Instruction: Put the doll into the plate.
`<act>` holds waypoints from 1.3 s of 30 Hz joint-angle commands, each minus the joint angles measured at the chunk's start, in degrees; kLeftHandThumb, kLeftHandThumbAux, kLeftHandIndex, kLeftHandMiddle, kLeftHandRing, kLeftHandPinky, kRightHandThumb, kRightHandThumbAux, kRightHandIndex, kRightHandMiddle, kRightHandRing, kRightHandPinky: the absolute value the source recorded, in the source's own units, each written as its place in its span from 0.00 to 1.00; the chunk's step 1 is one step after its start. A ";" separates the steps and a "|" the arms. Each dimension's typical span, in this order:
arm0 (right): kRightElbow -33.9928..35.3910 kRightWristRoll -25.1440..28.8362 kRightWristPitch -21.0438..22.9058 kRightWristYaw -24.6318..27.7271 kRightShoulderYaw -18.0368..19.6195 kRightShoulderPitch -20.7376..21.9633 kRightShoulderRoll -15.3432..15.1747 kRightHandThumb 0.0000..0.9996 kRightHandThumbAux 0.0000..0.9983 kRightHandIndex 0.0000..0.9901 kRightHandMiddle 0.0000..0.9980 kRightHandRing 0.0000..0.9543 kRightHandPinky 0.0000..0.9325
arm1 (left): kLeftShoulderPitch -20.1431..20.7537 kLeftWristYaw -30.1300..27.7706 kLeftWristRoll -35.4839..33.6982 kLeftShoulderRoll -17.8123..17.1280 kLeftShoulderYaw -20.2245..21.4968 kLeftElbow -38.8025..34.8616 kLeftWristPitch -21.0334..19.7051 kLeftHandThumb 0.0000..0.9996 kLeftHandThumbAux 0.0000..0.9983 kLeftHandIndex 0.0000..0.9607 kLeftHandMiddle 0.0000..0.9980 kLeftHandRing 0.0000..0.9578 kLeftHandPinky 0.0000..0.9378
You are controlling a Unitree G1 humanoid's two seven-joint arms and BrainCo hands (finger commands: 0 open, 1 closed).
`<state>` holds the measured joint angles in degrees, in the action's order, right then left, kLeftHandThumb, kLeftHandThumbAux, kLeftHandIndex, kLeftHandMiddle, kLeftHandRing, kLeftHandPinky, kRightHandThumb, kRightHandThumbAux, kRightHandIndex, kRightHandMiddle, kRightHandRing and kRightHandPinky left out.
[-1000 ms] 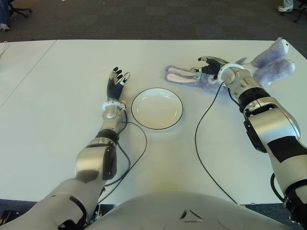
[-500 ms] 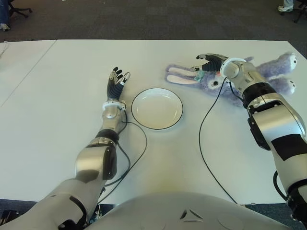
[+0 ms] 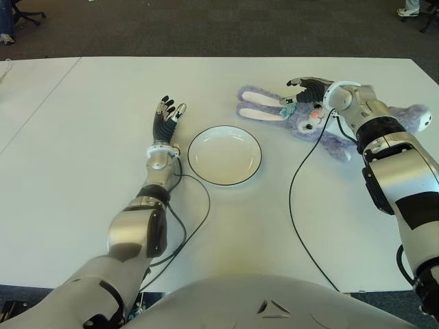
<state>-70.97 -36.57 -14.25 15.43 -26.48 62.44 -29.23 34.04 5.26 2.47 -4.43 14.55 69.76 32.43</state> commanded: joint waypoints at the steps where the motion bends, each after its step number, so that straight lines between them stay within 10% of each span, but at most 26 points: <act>1: -1.93 -2.21 -2.73 -1.41 -2.27 -3.22 -1.78 0.28 0.35 0.00 0.00 0.00 0.03 | -13.24 -1.02 0.68 2.52 -0.61 7.94 -6.36 0.00 0.48 0.07 0.13 0.12 0.09; 39: -3.40 -3.80 -3.66 -4.53 -4.29 -6.97 -5.52 0.33 0.44 0.04 0.00 0.00 0.00 | -13.54 -2.59 -0.06 1.75 0.07 7.95 -6.94 0.00 0.50 0.05 0.09 0.08 0.06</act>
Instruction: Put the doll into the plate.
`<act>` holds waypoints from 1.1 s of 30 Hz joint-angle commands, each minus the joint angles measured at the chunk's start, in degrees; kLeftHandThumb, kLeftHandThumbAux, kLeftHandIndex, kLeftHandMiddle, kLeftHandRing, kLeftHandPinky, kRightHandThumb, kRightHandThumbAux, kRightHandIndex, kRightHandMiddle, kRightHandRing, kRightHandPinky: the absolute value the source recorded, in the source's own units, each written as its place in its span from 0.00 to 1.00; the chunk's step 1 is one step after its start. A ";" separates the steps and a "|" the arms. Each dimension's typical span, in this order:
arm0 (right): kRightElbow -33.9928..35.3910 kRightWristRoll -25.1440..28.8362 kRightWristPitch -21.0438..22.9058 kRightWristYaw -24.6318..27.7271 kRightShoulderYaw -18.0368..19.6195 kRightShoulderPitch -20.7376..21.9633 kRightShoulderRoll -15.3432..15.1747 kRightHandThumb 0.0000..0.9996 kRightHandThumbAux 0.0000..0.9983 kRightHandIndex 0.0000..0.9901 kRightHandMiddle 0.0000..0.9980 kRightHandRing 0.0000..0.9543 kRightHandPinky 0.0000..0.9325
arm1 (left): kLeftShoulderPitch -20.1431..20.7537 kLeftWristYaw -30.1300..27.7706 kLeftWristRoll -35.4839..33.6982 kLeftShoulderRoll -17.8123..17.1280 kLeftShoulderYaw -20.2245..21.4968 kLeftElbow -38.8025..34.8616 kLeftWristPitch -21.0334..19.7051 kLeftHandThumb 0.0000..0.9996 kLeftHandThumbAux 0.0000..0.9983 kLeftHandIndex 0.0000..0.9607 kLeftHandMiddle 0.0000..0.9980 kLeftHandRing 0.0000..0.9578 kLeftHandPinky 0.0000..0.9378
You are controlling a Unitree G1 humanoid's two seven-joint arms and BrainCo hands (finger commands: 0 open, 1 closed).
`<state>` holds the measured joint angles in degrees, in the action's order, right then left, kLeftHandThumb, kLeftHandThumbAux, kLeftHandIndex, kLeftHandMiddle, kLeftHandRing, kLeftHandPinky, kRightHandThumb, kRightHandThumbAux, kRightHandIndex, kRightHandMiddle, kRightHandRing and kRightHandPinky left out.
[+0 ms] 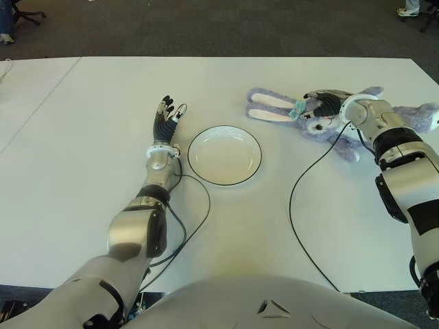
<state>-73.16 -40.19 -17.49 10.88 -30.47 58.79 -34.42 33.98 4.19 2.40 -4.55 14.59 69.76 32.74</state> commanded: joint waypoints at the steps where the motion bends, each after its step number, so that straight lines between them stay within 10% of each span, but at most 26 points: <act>1: -1.22 -0.15 -0.48 0.04 -0.27 -3.35 -0.37 0.33 0.44 0.04 0.00 0.00 0.00 | -13.46 -1.50 -0.06 1.89 0.09 7.95 -7.33 0.00 0.50 0.05 0.09 0.08 0.06; 12: -1.87 -0.21 -0.28 -1.48 -0.25 -4.70 -0.70 0.35 0.43 0.06 0.01 0.03 0.08 | -13.50 -1.24 0.22 1.81 -0.16 7.93 -7.06 0.00 0.50 0.06 0.10 0.09 0.07; 15: -2.07 -0.22 -0.11 -2.03 -0.26 -5.11 -0.71 0.40 0.44 0.17 0.19 0.27 0.37 | -13.53 -1.30 0.31 1.72 -0.25 7.91 -6.98 0.00 0.49 0.06 0.10 0.09 0.07; 19: -1.93 -0.02 -0.57 -2.50 -0.15 -5.38 -0.69 0.45 0.44 0.30 0.29 0.38 0.50 | -13.56 -1.38 0.28 1.65 -0.23 7.90 -6.92 0.00 0.49 0.06 0.10 0.09 0.07; 21: -1.58 0.15 -1.14 -4.51 0.08 -6.05 -0.57 0.49 0.45 0.49 0.59 0.64 0.72 | -13.61 -1.65 0.11 1.57 -0.08 7.89 -6.88 0.00 0.49 0.06 0.10 0.09 0.07; 24: -1.15 0.65 -0.47 -9.06 0.92 -6.88 0.08 0.48 0.48 0.65 0.73 0.77 0.82 | -13.70 -2.15 -0.14 1.47 0.14 7.89 -6.83 0.00 0.49 0.06 0.10 0.09 0.07; 33: -1.08 5.07 0.21 -18.91 5.97 -8.74 2.33 0.57 0.60 0.74 0.81 0.84 0.89 | -13.82 -2.67 -0.18 1.20 0.21 7.89 -6.83 0.00 0.50 0.05 0.10 0.09 0.07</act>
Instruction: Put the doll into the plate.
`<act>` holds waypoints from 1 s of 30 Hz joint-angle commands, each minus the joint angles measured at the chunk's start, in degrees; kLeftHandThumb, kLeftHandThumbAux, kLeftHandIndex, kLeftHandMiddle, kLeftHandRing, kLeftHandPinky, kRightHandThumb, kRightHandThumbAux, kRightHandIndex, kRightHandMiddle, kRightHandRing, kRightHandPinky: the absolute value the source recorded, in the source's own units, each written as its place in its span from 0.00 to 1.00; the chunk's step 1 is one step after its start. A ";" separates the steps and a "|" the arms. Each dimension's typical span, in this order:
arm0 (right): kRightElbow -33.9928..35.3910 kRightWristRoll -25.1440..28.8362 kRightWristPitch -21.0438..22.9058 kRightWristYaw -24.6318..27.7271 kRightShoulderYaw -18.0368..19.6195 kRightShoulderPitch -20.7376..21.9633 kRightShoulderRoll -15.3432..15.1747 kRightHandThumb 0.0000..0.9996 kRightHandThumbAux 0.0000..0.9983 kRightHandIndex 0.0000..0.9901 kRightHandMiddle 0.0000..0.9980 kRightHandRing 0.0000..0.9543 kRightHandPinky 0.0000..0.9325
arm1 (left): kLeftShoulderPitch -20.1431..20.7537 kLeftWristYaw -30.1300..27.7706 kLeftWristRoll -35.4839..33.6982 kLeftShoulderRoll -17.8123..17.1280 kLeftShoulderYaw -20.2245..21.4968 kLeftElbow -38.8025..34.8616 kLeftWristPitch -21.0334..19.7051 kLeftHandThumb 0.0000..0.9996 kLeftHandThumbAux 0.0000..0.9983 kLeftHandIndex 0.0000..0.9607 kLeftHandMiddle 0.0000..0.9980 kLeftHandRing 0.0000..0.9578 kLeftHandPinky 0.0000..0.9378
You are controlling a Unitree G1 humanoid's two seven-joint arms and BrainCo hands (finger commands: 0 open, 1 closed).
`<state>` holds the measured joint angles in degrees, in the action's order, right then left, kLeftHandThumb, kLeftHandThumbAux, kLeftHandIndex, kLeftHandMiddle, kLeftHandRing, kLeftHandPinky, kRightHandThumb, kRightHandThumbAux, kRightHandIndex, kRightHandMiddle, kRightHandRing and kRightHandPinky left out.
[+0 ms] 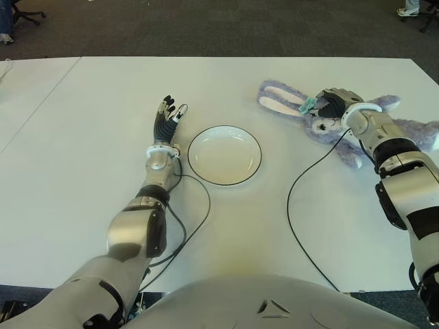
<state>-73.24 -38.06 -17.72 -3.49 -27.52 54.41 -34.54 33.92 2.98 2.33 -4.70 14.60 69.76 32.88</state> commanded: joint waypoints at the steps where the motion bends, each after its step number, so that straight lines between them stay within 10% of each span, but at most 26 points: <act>1: -1.02 3.47 0.39 -4.84 3.53 -4.38 2.71 0.58 0.60 0.74 0.81 0.85 0.89 | -13.77 -1.56 -0.24 1.34 0.32 7.89 -6.96 0.00 0.50 0.05 0.10 0.09 0.07; 30: 0.61 8.65 -1.49 -8.16 9.81 -2.11 5.41 0.63 0.67 0.77 0.85 0.90 0.93 | -13.70 -2.22 -1.01 1.23 1.14 7.85 -6.76 0.00 0.49 0.05 0.10 0.10 0.07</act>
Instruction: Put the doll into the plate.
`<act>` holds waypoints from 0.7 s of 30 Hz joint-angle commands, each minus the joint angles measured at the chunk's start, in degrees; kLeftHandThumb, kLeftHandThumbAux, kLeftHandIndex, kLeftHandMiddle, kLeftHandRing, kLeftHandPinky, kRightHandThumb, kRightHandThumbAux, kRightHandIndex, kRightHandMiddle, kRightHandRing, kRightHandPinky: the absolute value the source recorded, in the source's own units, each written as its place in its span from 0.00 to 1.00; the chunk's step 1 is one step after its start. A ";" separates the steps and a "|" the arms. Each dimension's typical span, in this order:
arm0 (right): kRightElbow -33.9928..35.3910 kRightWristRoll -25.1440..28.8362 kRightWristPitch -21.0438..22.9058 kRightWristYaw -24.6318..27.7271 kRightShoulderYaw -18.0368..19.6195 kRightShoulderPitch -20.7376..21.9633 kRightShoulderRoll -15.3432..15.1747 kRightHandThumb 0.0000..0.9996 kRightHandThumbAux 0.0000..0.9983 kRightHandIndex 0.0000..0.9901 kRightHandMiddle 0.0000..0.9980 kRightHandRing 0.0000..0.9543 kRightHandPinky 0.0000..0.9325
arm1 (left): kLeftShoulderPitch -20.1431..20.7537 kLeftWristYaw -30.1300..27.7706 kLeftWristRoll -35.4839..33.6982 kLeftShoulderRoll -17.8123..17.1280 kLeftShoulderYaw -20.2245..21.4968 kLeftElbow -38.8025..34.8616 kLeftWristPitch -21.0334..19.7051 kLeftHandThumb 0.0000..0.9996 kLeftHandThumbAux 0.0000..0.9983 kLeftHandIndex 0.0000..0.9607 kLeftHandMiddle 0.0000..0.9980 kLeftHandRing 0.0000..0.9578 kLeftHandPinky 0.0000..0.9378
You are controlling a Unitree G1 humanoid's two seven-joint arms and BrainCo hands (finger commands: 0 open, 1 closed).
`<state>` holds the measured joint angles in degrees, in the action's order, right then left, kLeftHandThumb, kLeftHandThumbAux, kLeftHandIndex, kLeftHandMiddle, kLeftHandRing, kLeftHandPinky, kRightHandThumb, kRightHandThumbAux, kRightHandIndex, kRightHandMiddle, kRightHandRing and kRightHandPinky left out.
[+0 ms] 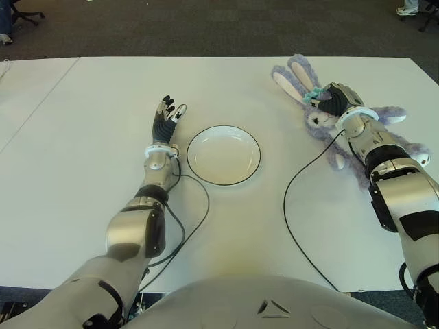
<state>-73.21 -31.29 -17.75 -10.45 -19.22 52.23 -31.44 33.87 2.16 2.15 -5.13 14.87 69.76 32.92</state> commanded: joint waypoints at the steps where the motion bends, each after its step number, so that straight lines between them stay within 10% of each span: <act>1: 0.58 1.88 -1.55 -1.27 1.61 0.14 2.38 0.63 0.67 0.77 0.85 0.90 0.93 | -13.63 -1.43 -0.81 1.63 0.88 7.85 -6.80 0.00 0.49 0.05 0.10 0.10 0.07; 21: 3.33 2.53 -4.53 -4.20 3.77 3.53 2.80 0.56 0.69 0.78 0.86 0.91 0.92 | -13.68 -1.70 -0.81 1.65 1.00 7.86 -6.62 0.00 0.49 0.05 0.10 0.09 0.06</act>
<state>-71.38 -29.97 -19.45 -12.80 -16.56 52.55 -29.83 33.86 1.59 2.14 -5.15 14.99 69.76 33.14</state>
